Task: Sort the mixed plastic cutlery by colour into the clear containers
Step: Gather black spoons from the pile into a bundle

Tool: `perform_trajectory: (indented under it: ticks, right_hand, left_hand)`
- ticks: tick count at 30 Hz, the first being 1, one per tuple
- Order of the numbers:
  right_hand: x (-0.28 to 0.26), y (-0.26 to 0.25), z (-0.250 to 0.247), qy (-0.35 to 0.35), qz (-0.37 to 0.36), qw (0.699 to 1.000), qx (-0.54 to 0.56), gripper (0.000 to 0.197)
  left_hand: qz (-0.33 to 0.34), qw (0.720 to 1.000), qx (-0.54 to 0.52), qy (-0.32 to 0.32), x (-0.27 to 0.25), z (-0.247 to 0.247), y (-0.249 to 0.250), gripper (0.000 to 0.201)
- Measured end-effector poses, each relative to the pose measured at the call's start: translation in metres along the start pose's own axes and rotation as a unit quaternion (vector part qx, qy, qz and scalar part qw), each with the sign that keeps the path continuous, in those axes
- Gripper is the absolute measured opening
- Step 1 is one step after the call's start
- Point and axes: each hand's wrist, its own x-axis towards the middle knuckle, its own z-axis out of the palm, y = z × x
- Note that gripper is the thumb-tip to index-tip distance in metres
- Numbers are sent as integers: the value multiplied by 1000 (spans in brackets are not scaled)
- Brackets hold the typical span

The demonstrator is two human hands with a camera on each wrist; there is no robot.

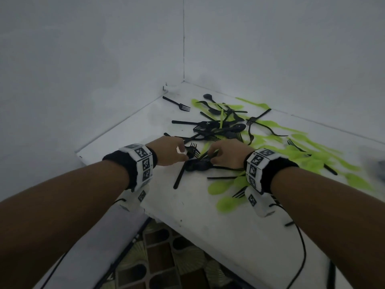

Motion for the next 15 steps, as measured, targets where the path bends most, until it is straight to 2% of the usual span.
perform_trajectory:
  ticks: [2, 5, 10, 13, 15]
  right_hand:
    - [7, -1, 0, -17, -16, 1000, -4, 14]
    - [22, -4, -3, -55, -28, 998, -25, 12]
    - [30, -6, -14, -141, -47, 988, -51, 31]
    - [31, -3, -11, -158, -60, 983, -77, 37]
    - [32, -2, -6, -140, -70, 985, -72, 32]
  left_hand:
    - [8, 1000, 10, 6, 3, 3, 0, 29]
    - [15, 999, 39, -13, 4, 6, 0, 25]
    - [32, 999, 21, 11, 3, 12, 2, 17]
    - [92, 996, 0, 0, 0, 15, 3, 18]
    - [153, 987, 32, -31, 0, 17, 2, 30]
